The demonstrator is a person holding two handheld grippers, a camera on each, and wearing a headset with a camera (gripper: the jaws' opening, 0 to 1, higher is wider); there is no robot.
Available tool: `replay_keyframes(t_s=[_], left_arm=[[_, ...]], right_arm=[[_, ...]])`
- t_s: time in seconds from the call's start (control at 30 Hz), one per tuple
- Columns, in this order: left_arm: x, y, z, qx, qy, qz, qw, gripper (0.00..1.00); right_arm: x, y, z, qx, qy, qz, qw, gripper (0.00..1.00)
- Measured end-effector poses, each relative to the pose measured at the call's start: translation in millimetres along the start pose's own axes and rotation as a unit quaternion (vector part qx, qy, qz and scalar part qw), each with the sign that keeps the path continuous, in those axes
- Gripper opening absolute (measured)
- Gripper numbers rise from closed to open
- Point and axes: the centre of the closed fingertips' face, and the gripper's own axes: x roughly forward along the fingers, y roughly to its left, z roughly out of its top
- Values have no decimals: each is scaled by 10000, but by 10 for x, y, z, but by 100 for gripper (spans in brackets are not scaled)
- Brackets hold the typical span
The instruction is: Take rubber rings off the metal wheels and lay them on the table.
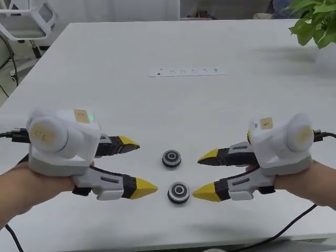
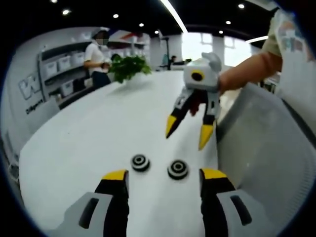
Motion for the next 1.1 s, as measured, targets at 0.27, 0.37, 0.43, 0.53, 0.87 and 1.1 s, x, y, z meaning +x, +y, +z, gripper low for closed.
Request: replay_keyframes(t_s=[0.27,0.37,0.43,0.53,0.87,1.1], left_arm=[[137,-63,-99,-3,171,-220,9996,53],[181,-75,-119,40,234,-290,9993,52],[211,-81,-114,62,240,-331,9991,50],[262,-103,-97,20,218,-421,9989,47],[463,-150,-169,-38,322,-617,9976,42],[569,-206,-201,-40,386,-742,9965,33]], right_arm=[[71,9,-77,64,101,142,9998,38],[101,18,-110,56,158,180,9997,37],[117,35,-124,34,190,227,9996,36],[147,46,-152,-9,254,266,9993,35],[188,23,-238,74,325,307,9990,32],[209,43,-257,87,353,345,9987,31]])
